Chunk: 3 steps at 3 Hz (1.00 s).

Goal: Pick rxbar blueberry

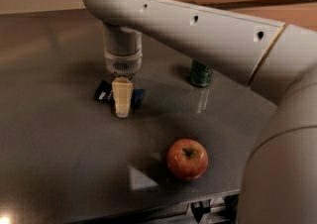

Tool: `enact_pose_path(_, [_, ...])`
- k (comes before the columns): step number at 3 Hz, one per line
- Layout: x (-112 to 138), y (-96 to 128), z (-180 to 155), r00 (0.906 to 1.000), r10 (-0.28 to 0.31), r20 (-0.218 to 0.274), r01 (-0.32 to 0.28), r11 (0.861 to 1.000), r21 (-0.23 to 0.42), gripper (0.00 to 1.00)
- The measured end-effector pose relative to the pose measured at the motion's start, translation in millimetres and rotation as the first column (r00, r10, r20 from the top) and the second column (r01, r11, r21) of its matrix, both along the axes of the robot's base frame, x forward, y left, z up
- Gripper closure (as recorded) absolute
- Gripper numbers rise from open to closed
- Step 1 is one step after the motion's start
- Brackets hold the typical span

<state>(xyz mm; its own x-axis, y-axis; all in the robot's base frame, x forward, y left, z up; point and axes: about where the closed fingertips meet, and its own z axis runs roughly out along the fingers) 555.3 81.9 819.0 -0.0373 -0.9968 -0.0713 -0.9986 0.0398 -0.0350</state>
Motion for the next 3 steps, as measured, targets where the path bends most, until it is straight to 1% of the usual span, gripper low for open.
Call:
enact_pose_path(1, [-3.0,3.0,0.4,0.9999,0.009,-0.007,-0.009,1.000,-0.005,0.43])
enact_pose_path(2, [-3.0,3.2,3.1,0.9999,0.010,-0.008,-0.010,1.000,-0.005,0.64])
enact_pose_path(3, [-2.9,3.1,7.3,0.9999,0.010,-0.008,-0.010,1.000,-0.005,0.88])
